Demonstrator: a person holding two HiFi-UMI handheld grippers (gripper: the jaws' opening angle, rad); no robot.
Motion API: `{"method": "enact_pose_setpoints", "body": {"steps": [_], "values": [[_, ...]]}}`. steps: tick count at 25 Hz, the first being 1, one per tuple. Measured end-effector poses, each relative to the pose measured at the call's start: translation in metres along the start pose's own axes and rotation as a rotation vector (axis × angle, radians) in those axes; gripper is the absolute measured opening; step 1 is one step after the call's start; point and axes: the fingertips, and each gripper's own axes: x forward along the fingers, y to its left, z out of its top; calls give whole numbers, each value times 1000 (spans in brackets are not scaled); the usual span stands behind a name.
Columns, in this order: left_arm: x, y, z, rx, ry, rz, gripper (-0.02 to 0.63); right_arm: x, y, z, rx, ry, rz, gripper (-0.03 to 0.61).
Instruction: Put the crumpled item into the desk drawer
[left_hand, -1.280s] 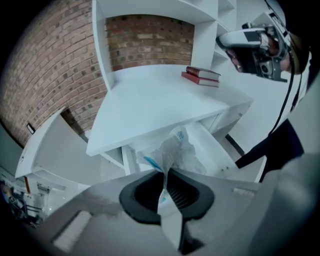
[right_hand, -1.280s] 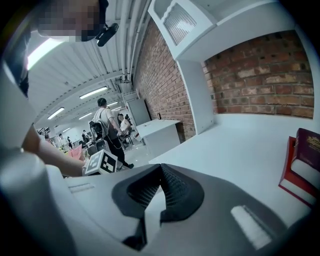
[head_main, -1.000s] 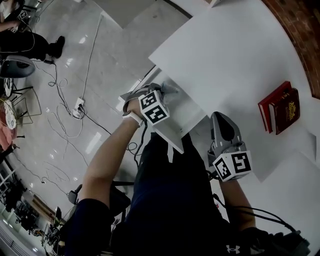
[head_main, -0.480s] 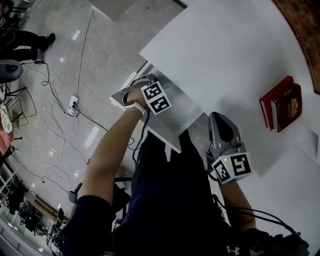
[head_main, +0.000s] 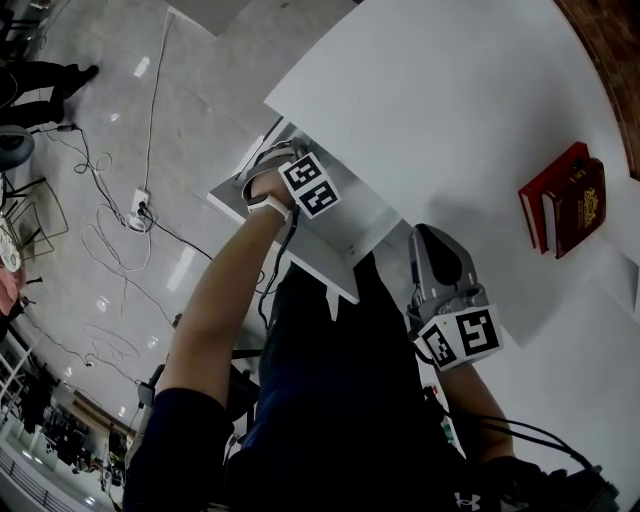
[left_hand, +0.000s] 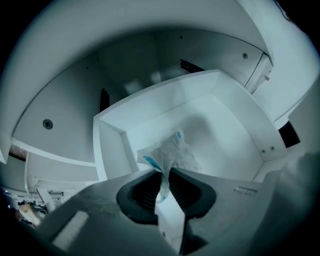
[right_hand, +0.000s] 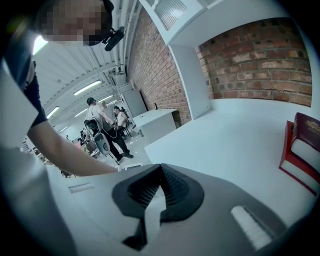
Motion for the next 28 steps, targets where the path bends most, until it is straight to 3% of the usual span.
{"method": "enact_pose_setpoints", "body": {"steps": [6, 12, 19, 28], "values": [[-11, 10, 3, -6, -25, 59, 106, 1, 7, -1, -4, -2, 14, 3], [-33, 19, 3, 7, -53, 128, 106, -5, 15, 4, -22, -24, 31, 3], [-97, 41, 8, 42, -141, 276, 106, -15, 30, 12, -59, -69, 61, 3], [-210, 45, -7, -104, -340, 402, 106, -34, 46, 29, -112, -134, 81, 3]]}}
